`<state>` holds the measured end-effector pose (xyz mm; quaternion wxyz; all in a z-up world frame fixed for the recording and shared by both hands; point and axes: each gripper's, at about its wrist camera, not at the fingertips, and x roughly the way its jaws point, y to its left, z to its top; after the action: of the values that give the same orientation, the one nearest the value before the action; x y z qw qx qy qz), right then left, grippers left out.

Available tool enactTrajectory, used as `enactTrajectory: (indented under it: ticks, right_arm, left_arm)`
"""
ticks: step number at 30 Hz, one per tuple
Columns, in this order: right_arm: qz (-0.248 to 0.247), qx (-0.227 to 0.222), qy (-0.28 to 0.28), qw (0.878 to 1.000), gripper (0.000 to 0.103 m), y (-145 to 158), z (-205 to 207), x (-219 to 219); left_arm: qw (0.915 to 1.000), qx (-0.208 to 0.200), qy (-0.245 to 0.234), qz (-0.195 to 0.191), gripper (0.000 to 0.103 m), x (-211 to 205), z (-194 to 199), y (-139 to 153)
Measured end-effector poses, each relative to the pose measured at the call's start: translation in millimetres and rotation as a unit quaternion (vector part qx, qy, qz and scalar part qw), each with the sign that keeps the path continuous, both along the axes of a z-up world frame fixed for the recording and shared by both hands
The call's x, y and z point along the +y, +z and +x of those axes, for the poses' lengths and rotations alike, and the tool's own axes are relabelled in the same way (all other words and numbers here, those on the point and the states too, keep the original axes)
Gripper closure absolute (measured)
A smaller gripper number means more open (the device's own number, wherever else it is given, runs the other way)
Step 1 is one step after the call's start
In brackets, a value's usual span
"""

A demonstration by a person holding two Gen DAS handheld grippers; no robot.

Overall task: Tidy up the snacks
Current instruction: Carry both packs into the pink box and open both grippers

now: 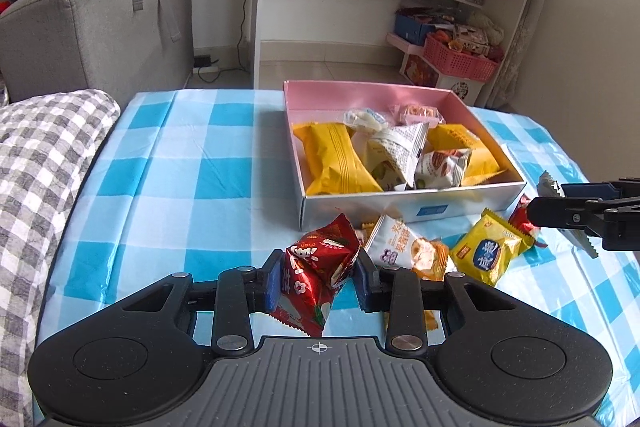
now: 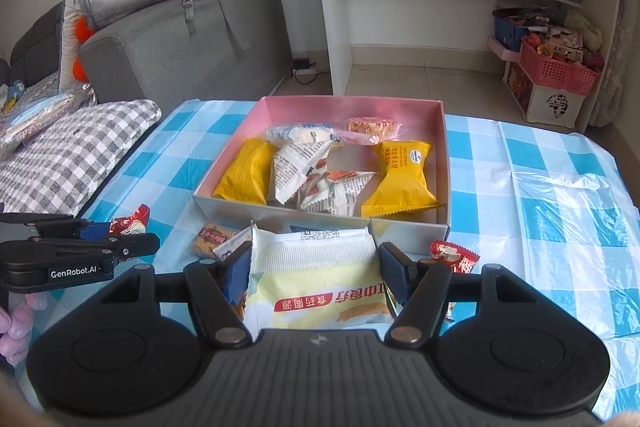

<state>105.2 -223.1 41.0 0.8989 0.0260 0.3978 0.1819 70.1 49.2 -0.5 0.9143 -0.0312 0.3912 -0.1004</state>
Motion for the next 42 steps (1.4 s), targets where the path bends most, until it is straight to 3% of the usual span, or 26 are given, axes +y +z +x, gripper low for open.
enactTrajectory:
  ticks: [9,15,29,33,36,38,42]
  right_arm:
    - [0.044,0.009,-0.036,0.998,0.04,3.1,23.3,-0.8]
    - [0.046,0.014,-0.054,0.997,0.04,3.0,50.2,4.3]
    - [0.056,0.029,-0.059,0.996,0.039,-20.9,109.1,15.7]
    - [0.061,0.029,-0.065,0.996,0.031,-23.7,114.2,14.4]
    - [0.071,0.029,-0.075,0.994,0.02,-24.6,113.4,10.0]
    - [0.074,0.028,-0.078,0.994,0.02,-24.1,113.0,7.6]
    - [0.075,0.03,-0.085,0.993,0.019,-21.8,113.2,5.1]
  left_arm:
    - [0.9991,-0.017,0.017,-0.034,0.07,-12.6,24.0,15.3]
    - [0.998,-0.035,0.024,-0.047,0.07,-19.1,59.9,23.4]
    - [0.9982,-0.044,0.013,-0.037,0.07,-45.7,150.0,4.1]
    - [0.9985,-0.046,0.011,-0.028,0.069,-48.5,162.3,-1.2]
    - [0.9985,-0.046,0.008,-0.028,0.064,-47.3,166.8,-4.1]
    - [0.9984,-0.044,0.013,-0.034,0.051,-44.9,166.9,-5.4]
    - [0.9987,-0.037,0.009,-0.035,0.045,-44.5,163.7,-6.7]
